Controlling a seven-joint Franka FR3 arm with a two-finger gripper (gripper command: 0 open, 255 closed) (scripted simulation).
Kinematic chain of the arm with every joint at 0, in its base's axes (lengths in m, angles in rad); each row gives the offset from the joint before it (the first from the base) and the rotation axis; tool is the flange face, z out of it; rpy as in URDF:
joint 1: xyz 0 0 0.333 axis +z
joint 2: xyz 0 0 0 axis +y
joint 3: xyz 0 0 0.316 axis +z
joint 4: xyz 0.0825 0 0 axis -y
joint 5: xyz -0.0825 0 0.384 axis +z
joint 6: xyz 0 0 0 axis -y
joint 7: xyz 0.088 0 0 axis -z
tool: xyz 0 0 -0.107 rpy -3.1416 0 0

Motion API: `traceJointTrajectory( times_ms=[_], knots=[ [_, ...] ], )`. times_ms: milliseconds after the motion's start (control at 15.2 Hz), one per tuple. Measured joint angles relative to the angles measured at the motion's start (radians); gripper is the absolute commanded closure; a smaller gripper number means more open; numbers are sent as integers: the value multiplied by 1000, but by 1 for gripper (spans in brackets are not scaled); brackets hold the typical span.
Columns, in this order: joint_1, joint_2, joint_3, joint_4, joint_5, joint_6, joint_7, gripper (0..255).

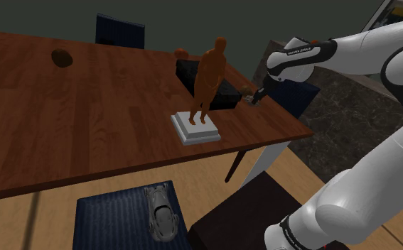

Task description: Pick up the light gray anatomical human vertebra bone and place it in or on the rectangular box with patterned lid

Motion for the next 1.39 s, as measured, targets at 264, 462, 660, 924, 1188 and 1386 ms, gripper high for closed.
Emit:
traceJointTrajectory(
  times_ms=[264, 462, 660, 924, 1188, 1386],
  knots=[
    [0, 0, 0, 0, 0, 0, 0, 255],
    [0, 0, 0, 0, 0, 0, 0, 255],
    [0, -11, 0, 18, -9, -27, 5, 255],
    [1, -32, 3, 52, -26, -78, 21, 255],
    [2, -53, 7, 86, -42, -131, 34, 255],
    [2, -62, 7, 118, -47, -170, 36, 255]
  ],
)
